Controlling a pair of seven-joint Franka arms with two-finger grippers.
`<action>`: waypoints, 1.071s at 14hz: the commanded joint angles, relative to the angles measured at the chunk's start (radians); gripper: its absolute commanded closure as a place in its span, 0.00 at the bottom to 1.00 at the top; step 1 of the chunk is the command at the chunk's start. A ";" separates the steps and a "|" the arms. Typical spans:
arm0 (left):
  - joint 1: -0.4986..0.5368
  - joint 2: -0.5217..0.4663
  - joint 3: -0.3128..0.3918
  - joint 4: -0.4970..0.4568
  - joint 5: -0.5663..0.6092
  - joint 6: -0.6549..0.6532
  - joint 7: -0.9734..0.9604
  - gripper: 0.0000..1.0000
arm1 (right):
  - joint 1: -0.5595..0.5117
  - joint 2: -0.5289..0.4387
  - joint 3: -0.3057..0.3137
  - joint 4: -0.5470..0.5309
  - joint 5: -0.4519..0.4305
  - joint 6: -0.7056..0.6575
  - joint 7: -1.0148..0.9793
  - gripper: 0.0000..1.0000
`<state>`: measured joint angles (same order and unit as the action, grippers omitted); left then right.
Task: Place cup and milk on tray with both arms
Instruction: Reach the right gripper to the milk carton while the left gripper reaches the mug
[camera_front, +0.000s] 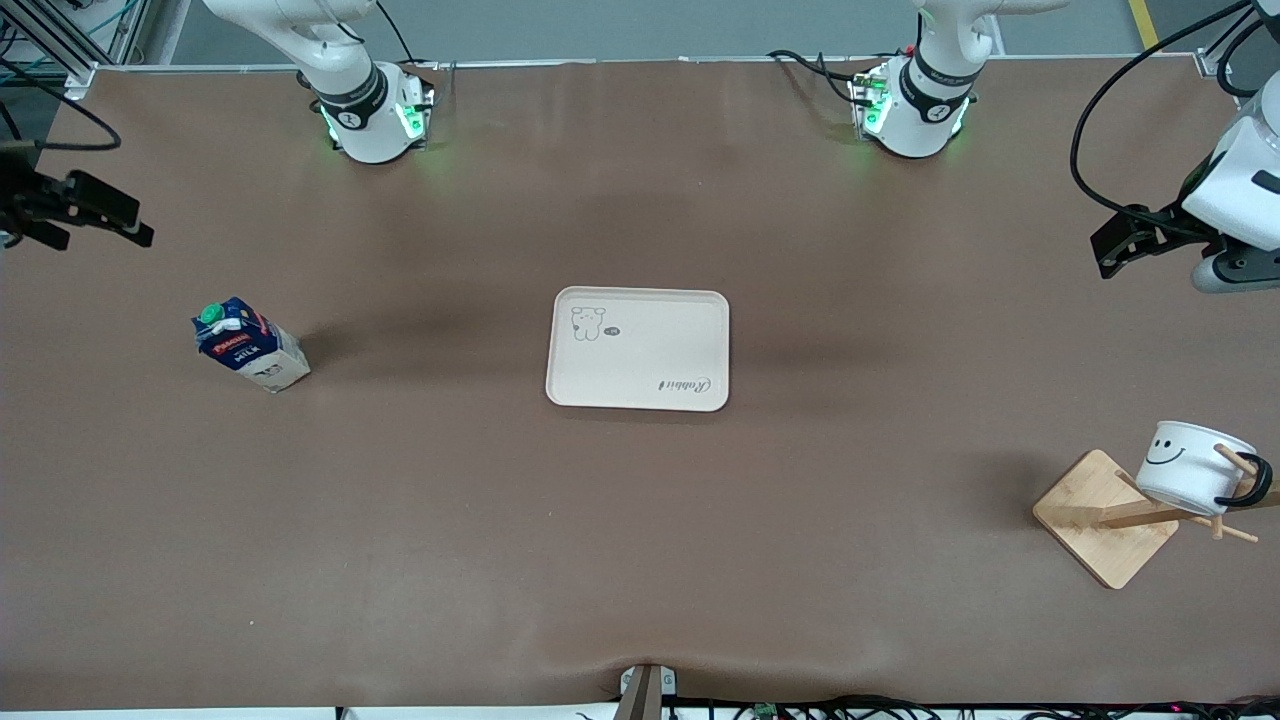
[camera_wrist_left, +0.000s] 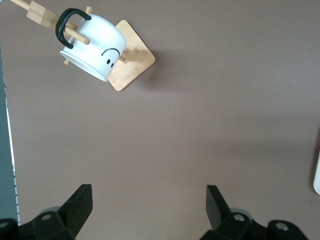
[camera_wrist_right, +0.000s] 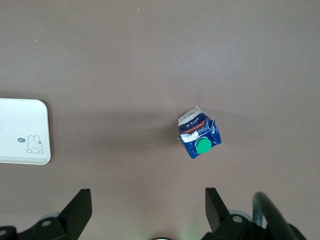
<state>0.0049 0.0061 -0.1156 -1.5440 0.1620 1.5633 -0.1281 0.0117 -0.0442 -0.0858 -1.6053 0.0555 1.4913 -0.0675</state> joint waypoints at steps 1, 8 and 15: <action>0.045 -0.014 -0.001 0.007 -0.067 0.023 -0.012 0.00 | -0.009 0.030 0.006 0.050 0.014 -0.014 0.002 0.00; 0.145 -0.012 -0.002 -0.171 -0.117 0.286 -0.019 0.00 | -0.018 0.131 0.006 0.039 0.058 -0.023 0.005 0.00; 0.202 -0.063 -0.004 -0.498 -0.119 0.792 -0.013 0.00 | -0.045 0.242 0.003 0.041 0.046 -0.075 0.015 0.00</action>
<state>0.1829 0.0008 -0.1117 -1.9418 0.0587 2.2427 -0.1394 -0.0151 0.1727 -0.0901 -1.5910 0.0947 1.4610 -0.0656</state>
